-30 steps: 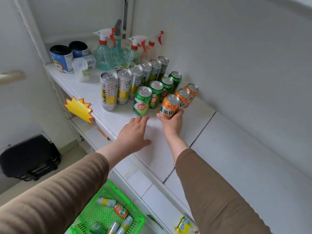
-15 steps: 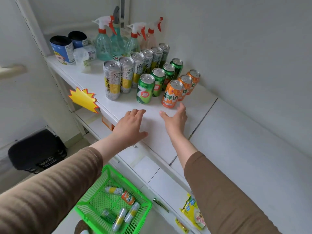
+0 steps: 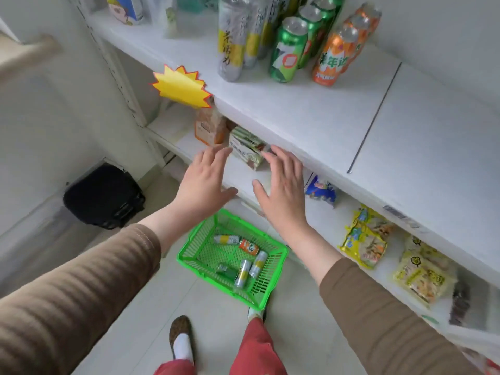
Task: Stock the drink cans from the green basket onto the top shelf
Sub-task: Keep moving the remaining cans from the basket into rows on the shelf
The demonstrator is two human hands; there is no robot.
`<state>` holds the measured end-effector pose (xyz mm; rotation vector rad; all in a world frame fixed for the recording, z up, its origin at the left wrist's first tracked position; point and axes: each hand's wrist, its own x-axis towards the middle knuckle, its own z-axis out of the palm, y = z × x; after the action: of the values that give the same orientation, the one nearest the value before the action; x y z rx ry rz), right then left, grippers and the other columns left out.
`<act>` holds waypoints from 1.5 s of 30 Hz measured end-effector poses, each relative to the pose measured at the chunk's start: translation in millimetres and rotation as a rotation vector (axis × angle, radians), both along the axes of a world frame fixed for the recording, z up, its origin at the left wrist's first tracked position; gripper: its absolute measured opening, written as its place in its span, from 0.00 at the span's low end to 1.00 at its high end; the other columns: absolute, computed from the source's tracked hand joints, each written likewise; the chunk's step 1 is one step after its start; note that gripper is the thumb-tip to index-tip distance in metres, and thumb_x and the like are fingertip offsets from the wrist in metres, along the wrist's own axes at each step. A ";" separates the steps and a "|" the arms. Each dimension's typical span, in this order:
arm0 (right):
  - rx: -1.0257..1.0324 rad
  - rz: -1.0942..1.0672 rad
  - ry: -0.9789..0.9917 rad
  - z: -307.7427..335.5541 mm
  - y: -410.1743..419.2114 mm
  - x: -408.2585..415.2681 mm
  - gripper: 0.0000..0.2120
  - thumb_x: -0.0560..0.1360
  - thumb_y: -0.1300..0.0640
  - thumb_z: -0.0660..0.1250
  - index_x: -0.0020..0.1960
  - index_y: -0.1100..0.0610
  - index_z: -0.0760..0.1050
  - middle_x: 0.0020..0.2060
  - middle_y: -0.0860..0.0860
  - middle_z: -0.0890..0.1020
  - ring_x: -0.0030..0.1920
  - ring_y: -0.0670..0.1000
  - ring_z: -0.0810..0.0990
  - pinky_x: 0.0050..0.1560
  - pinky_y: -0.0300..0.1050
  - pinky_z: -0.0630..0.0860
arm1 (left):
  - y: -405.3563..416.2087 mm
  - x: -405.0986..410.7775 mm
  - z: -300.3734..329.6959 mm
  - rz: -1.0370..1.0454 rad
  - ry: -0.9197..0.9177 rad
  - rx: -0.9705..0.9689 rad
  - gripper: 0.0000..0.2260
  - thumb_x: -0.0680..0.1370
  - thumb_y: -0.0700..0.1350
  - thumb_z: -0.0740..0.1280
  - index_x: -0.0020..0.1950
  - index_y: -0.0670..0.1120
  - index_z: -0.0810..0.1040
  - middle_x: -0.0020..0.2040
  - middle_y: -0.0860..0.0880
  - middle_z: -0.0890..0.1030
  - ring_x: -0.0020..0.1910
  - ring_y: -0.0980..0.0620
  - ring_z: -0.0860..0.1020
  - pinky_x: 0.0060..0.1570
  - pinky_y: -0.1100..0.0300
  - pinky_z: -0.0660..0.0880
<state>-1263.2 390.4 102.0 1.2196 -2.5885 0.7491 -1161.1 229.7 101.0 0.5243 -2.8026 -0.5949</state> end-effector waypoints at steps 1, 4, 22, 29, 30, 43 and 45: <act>0.023 -0.003 -0.019 -15.1 0.4 13.0 0.26 0.74 0.53 0.71 0.70 0.58 0.71 0.71 0.55 0.71 0.71 0.59 0.68 0.74 0.54 0.64 | -1.7 14.3 -15.1 -0.007 -0.025 0.015 0.39 0.67 0.52 0.76 0.74 0.43 0.64 0.70 0.42 0.68 0.66 0.40 0.67 0.67 0.48 0.65; 0.099 -0.026 -0.138 -66.1 3.7 45.7 0.26 0.74 0.54 0.71 0.70 0.57 0.70 0.71 0.55 0.71 0.71 0.58 0.67 0.73 0.52 0.64 | -5.2 51.2 -66.3 -0.033 -0.123 0.059 0.40 0.66 0.52 0.76 0.74 0.43 0.64 0.69 0.42 0.68 0.66 0.40 0.67 0.67 0.46 0.67; 0.506 -0.055 -0.556 -491.3 8.7 56.2 0.26 0.75 0.58 0.73 0.70 0.59 0.71 0.65 0.56 0.75 0.67 0.59 0.70 0.68 0.54 0.69 | 11.5 76.2 -451.5 -0.051 -0.646 0.224 0.40 0.74 0.55 0.71 0.79 0.46 0.53 0.73 0.45 0.62 0.72 0.43 0.61 0.70 0.47 0.65; 0.724 0.058 -0.540 -643.3 -29.1 10.9 0.28 0.78 0.57 0.70 0.74 0.60 0.65 0.68 0.57 0.71 0.71 0.59 0.67 0.72 0.53 0.65 | 7.3 50.2 -586.4 -0.050 -0.725 0.264 0.39 0.73 0.54 0.71 0.77 0.46 0.53 0.73 0.44 0.62 0.72 0.43 0.62 0.70 0.47 0.65; 0.759 0.078 -0.517 -662.6 -34.2 6.0 0.28 0.77 0.58 0.70 0.74 0.60 0.65 0.69 0.57 0.71 0.71 0.59 0.67 0.71 0.52 0.65 | 5.8 47.6 -600.9 -0.052 -0.732 0.264 0.39 0.74 0.54 0.71 0.77 0.46 0.53 0.73 0.44 0.62 0.72 0.43 0.62 0.70 0.47 0.64; 0.883 -0.019 -0.481 -743.6 -49.4 -5.2 0.31 0.74 0.49 0.76 0.72 0.54 0.69 0.67 0.56 0.72 0.69 0.57 0.68 0.63 0.53 0.73 | 3.6 50.0 -659.0 -0.035 -0.773 0.268 0.39 0.75 0.54 0.69 0.78 0.45 0.52 0.73 0.44 0.63 0.72 0.44 0.63 0.69 0.47 0.67; 0.744 -0.100 -0.587 -708.7 -44.0 3.7 0.31 0.70 0.47 0.78 0.67 0.54 0.70 0.62 0.55 0.75 0.64 0.58 0.73 0.59 0.53 0.74 | 5.5 56.6 -634.0 -0.025 -0.776 0.285 0.39 0.75 0.55 0.69 0.78 0.45 0.53 0.73 0.44 0.64 0.71 0.43 0.63 0.68 0.48 0.67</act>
<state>-1259.5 346.4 -606.8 1.1177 -3.5788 0.0923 -1104.5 235.2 -533.1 0.9478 -3.4569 -0.9771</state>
